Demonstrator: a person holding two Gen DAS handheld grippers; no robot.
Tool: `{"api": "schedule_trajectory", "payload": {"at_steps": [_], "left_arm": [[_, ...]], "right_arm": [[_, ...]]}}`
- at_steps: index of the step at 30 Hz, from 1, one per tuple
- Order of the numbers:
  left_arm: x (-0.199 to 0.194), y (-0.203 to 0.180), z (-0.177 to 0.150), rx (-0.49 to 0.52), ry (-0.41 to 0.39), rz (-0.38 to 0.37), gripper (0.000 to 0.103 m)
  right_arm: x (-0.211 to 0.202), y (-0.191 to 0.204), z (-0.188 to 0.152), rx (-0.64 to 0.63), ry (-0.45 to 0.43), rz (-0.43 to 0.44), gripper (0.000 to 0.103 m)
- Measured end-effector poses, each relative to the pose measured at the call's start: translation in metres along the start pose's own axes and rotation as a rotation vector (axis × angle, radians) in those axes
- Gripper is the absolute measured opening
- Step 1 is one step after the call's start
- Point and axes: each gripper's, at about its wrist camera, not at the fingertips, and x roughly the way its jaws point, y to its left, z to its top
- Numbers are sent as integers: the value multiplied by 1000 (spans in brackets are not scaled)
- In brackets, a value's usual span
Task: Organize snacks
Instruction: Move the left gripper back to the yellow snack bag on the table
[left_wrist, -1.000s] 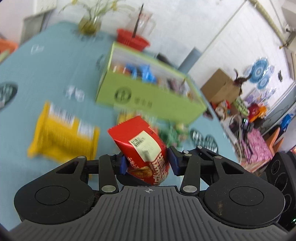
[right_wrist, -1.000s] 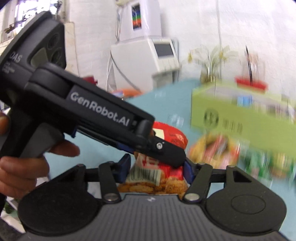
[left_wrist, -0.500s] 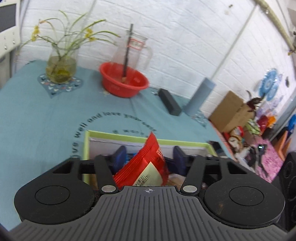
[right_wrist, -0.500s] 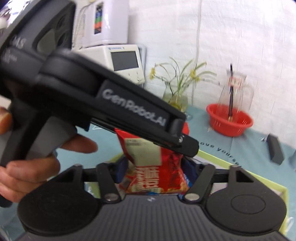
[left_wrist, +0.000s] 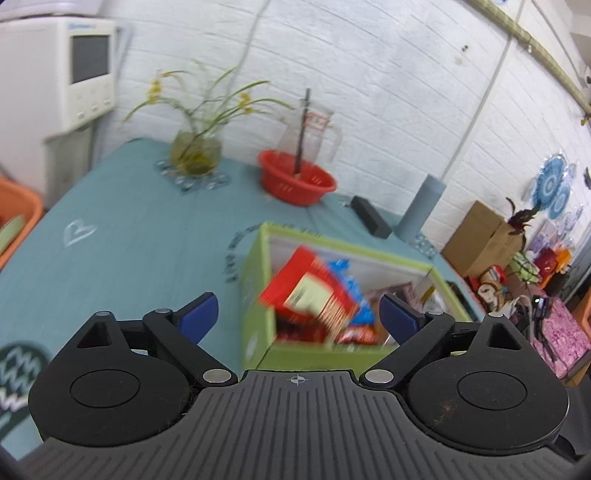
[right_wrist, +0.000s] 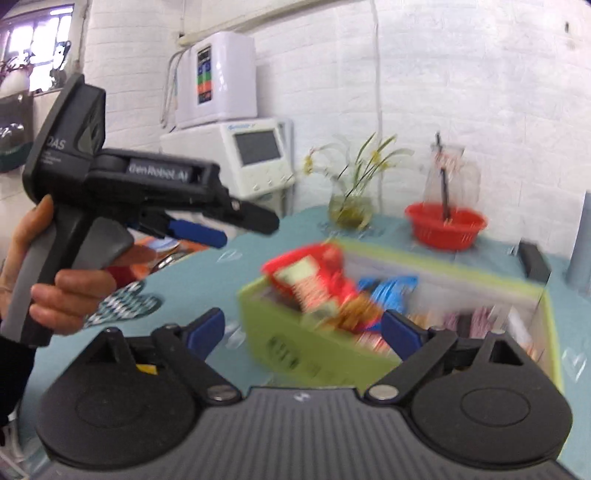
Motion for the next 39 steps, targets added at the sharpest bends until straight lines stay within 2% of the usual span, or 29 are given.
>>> {"api": "schedule_trajectory", "payload": {"at_steps": [3, 5, 9, 12, 14, 16, 18, 22, 26, 28, 30, 33, 36, 39], "left_arm": [[-25, 21, -30, -45, 16, 89, 83], [-40, 39, -49, -108, 33, 106, 83], [-53, 71, -75, -229, 89, 80, 80], [-59, 80, -83, -241, 101, 90, 80], [-61, 85, -87, -266, 103, 72, 80], [-59, 88, -91, -290, 107, 26, 80], [-55, 87, -91, -293, 116, -9, 79], [-47, 73, -90, -243, 117, -70, 82], [-31, 56, -96, -190, 163, -102, 80], [-28, 54, -96, -188, 166, -89, 79], [-33, 55, -93, -199, 138, -46, 79], [-45, 61, -92, -198, 105, 7, 81], [-54, 68, -99, -221, 118, 42, 81], [-54, 69, -107, -241, 152, 34, 81]], "right_arm": [[-4, 35, -22, 5, 56, 58, 94], [4, 57, -30, -25, 82, 89, 94], [38, 95, -39, -51, 139, 172, 93], [61, 110, -38, -122, 143, 189, 93], [75, 115, -33, -168, 143, 215, 93], [93, 113, -28, -143, 210, 258, 93], [98, 114, -30, -105, 253, 258, 93], [68, 122, -42, -85, 249, 217, 93], [39, 122, -59, 6, 215, 165, 94], [33, 121, -63, 56, 211, 112, 93], [31, 120, -64, 85, 210, 124, 94], [34, 122, -62, 51, 215, 117, 93], [40, 119, -64, 38, 212, 99, 93], [41, 120, -64, 36, 206, 87, 93]]}}
